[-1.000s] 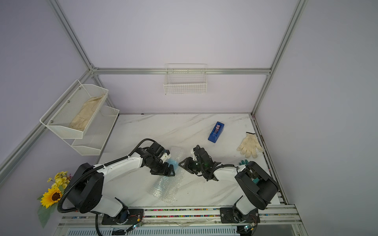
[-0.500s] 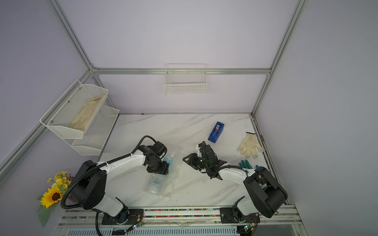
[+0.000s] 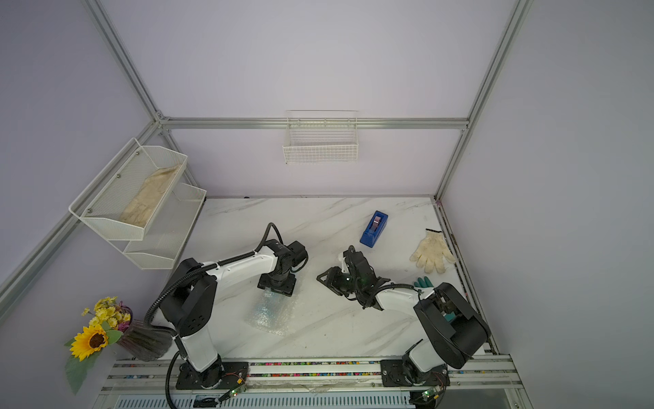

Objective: Wrap wine glasses in bubble wrap
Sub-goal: Wrap the wine glass in bubble wrap.

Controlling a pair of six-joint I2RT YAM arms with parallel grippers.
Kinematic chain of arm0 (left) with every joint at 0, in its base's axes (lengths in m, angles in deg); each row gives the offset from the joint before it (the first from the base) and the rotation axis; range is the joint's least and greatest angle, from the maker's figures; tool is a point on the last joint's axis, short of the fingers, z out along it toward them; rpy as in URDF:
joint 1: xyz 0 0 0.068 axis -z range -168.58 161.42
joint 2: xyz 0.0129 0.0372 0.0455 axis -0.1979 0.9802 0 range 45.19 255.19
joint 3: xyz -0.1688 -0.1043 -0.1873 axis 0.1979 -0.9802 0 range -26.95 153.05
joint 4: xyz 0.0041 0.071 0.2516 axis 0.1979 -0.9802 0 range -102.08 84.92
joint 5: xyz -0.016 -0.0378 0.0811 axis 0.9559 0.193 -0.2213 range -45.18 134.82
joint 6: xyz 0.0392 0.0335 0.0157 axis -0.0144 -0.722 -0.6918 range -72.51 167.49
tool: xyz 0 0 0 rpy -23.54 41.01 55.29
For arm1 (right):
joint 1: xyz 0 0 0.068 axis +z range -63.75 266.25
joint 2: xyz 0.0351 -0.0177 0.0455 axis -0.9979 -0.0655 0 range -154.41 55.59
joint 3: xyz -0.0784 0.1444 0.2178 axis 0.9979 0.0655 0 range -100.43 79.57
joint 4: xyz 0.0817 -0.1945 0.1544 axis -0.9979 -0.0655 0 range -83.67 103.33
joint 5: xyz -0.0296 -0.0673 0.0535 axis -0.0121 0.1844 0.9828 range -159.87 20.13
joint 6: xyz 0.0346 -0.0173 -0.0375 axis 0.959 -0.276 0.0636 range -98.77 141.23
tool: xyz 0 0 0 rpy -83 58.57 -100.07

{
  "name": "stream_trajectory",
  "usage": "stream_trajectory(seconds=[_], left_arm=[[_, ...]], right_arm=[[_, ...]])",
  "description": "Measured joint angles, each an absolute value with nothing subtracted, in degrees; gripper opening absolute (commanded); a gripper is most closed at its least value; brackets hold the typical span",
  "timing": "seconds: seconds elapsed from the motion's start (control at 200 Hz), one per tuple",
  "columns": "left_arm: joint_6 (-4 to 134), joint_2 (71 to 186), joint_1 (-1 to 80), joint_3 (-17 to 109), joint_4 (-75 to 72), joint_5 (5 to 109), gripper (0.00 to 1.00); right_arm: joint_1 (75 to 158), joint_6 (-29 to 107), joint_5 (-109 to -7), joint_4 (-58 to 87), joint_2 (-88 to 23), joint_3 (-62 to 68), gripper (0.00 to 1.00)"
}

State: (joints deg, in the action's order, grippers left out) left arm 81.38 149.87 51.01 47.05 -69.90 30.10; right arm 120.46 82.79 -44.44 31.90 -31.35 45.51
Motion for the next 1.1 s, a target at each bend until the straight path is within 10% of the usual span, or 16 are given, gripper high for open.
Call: stream_trajectory(seconds=[1.1], left_arm=[[83.4,146.0,47.1,43.8,-60.2,40.5,0.72]], right_arm=[[125.6,86.5,-41.9,42.3,-54.4,33.7,0.36]])
